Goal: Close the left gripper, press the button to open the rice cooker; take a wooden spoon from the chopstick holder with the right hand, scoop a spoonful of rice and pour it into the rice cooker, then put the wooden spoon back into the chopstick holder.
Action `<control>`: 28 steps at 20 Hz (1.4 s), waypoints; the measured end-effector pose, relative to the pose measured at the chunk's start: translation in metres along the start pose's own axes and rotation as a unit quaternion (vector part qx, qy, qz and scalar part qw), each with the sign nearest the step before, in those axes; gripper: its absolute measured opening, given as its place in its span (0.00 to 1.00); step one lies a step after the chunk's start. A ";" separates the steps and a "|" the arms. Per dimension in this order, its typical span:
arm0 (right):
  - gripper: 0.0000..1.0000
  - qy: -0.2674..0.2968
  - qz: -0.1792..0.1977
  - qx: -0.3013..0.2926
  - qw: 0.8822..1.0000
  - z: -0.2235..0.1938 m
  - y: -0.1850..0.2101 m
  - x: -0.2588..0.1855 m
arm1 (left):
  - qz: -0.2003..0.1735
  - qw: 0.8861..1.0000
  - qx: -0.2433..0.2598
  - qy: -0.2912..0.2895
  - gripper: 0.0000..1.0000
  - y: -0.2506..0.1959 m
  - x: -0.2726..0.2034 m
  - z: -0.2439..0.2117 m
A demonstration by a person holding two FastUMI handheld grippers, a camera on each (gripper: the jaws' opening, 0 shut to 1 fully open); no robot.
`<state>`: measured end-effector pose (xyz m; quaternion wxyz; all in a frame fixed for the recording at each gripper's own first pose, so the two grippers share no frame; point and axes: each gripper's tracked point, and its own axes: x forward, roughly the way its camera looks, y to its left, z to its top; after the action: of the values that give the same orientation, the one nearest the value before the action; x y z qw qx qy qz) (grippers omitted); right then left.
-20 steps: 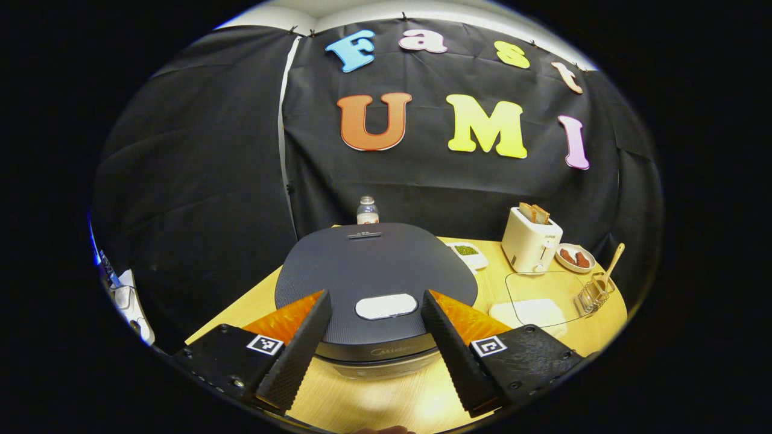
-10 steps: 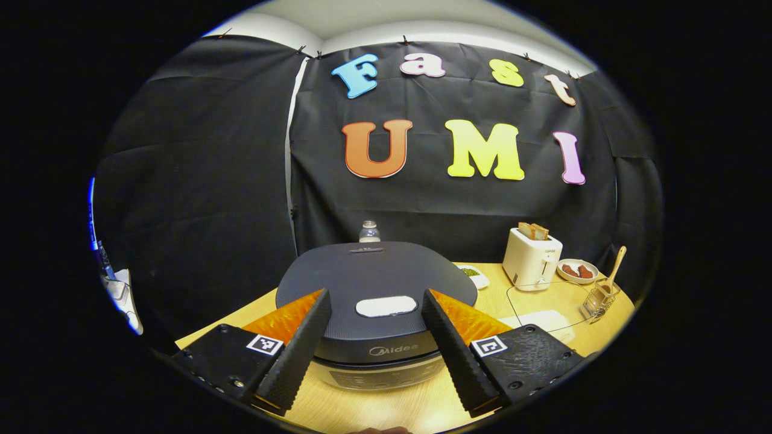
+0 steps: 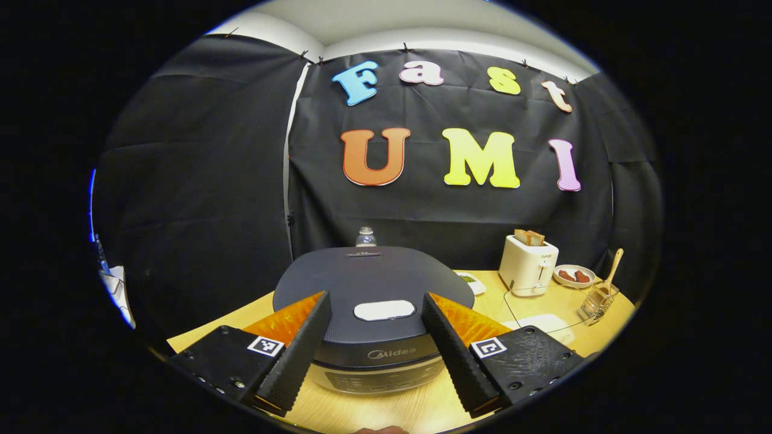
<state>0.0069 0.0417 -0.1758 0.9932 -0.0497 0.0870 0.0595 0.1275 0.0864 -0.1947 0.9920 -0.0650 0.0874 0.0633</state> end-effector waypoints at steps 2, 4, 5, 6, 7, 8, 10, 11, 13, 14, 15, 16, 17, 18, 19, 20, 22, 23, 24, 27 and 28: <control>0.92 -0.003 -0.008 0.000 1.000 0.002 -0.004 -0.002 | -0.011 1.000 -0.006 0.010 0.97 -0.004 -0.008 0.002; 0.92 -0.001 -0.012 0.001 1.000 0.002 -0.006 -0.002 | -0.020 1.000 -0.015 0.015 0.96 -0.005 -0.016 0.007; 0.92 -0.002 -0.014 0.002 1.000 0.004 -0.007 -0.003 | -0.021 0.999 -0.021 0.018 0.95 -0.005 -0.020 0.008; 0.93 -0.004 -0.015 0.003 1.000 0.006 -0.007 -0.004 | -0.019 0.999 -0.025 0.020 0.95 -0.004 -0.025 0.012; 0.92 -0.006 -0.017 0.003 1.000 0.009 -0.008 -0.005 | -0.018 0.999 -0.026 0.015 0.95 -0.003 -0.032 0.019; 0.93 -0.008 -0.018 0.002 1.000 0.010 -0.008 -0.006 | -0.015 1.000 -0.024 0.006 0.95 -0.001 -0.038 0.027; 0.92 -0.015 -0.022 0.000 1.000 0.015 -0.007 -0.010 | -0.015 1.000 -0.021 -0.009 0.95 -0.002 -0.051 0.042; 0.92 -0.017 -0.024 -0.002 1.000 0.018 -0.007 -0.011 | -0.019 0.999 -0.021 -0.015 0.95 -0.003 -0.059 0.049; 0.96 -0.020 -0.029 -0.003 0.999 0.021 -0.008 -0.014 | -0.031 0.999 -0.022 -0.029 0.95 -0.009 -0.075 0.064; 0.92 -0.020 -0.030 -0.003 0.999 0.022 -0.007 -0.014 | -0.042 0.998 -0.024 -0.033 0.95 -0.014 -0.084 0.069; 0.92 -0.021 -0.032 -0.002 0.999 0.025 -0.007 -0.016 | -0.054 0.997 -0.030 -0.037 0.94 -0.022 -0.094 0.074; 0.96 -0.022 -0.035 -0.001 0.999 0.027 -0.008 -0.016 | -0.064 0.996 -0.031 -0.045 0.94 -0.027 -0.105 0.079; 0.96 -0.023 -0.036 0.000 0.999 0.029 -0.009 -0.018 | -0.073 0.995 -0.034 -0.051 0.94 -0.031 -0.116 0.086; 0.92 -0.022 -0.038 0.001 0.999 0.029 -0.010 -0.018 | -0.082 0.994 -0.038 -0.056 0.94 -0.035 -0.126 0.089; 0.93 -0.023 -0.040 0.002 0.999 0.030 -0.011 -0.021 | -0.092 0.993 -0.038 -0.059 0.94 -0.041 -0.134 0.091; 0.97 -0.023 -0.043 0.003 0.999 0.031 -0.013 -0.022 | -0.100 0.993 -0.035 -0.060 0.94 -0.046 -0.142 0.092; 0.92 -0.020 -0.049 0.006 0.999 0.032 -0.016 -0.026 | -0.097 0.992 -0.024 -0.070 0.94 -0.047 -0.157 0.095; 0.96 -0.021 -0.048 0.009 0.999 0.033 -0.016 -0.028 | -0.096 0.992 -0.018 -0.075 0.94 -0.049 -0.163 0.093; 0.96 -0.024 -0.048 0.010 0.999 0.037 -0.016 -0.030 | -0.099 0.992 -0.012 -0.077 0.94 -0.054 -0.167 0.092; 0.97 -0.032 -0.050 0.003 0.998 0.042 -0.018 -0.036 | -0.099 0.992 0.004 -0.079 0.94 -0.062 -0.177 0.085; 0.92 -0.034 -0.050 0.001 0.998 0.041 -0.018 -0.038 | -0.099 0.992 0.007 -0.080 0.94 -0.064 -0.179 0.083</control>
<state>-0.0207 0.0245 -0.1271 0.9974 -0.0505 0.0511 0.0114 -0.0247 0.0146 -0.0733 0.9977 -0.0609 0.0011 -0.0305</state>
